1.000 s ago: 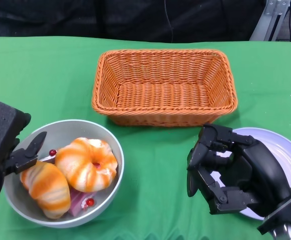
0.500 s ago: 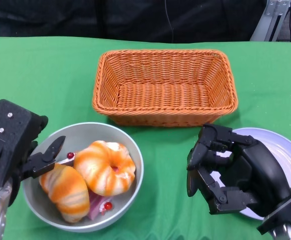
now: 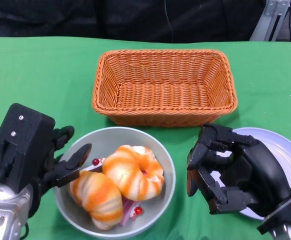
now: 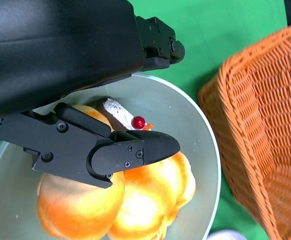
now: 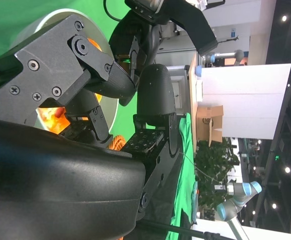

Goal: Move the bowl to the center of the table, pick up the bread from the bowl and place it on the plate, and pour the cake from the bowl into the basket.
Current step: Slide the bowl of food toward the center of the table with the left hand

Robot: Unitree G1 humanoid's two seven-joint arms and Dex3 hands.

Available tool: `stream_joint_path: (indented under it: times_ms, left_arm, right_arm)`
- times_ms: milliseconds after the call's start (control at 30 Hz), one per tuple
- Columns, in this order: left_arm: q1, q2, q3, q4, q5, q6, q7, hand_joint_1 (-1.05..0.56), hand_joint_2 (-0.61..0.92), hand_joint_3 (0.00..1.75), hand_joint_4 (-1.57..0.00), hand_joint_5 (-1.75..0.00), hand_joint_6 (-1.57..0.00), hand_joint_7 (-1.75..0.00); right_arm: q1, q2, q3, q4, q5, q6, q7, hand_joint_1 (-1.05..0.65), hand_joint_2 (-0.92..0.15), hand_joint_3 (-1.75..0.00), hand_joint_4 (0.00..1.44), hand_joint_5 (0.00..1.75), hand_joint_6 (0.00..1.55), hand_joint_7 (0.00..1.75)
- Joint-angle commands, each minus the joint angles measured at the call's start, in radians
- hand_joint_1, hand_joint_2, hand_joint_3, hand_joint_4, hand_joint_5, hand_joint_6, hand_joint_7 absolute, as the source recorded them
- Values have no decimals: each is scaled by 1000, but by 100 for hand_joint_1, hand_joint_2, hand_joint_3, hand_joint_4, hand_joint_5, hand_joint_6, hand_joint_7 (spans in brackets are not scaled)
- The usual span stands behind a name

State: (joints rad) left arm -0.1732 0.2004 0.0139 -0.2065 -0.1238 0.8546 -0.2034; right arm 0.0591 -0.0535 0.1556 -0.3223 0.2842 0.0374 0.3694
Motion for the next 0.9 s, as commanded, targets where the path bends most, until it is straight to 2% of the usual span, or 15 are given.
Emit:
stream_joint_path:
  times_ms: [33,300,500,900]
  left_arm:
    - [19,-5,3,-41,-20,16,-7,-60,92,59,-2,0,0,0]
    - [38,-32,-8,-100,-47,48,-2,-59,92,61,0,0,0,0]
    - [54,-47,-23,-111,-56,22,-5,-61,92,63,0,0,0,0]
    - [90,-87,6,-181,-141,29,-8,-57,92,68,0,0,0,0]
  right_arm:
    - [4,-4,-6,-9,4,-1,-3,-14,-43,-131,81,165,70,144]
    - [4,-2,-4,-11,3,-5,-6,-14,-43,-131,80,166,70,145]
    - [2,0,-5,-9,9,-6,-2,-14,-43,-131,80,166,69,145]
    - [0,2,-6,1,12,-17,3,-13,-44,-131,81,166,70,144]
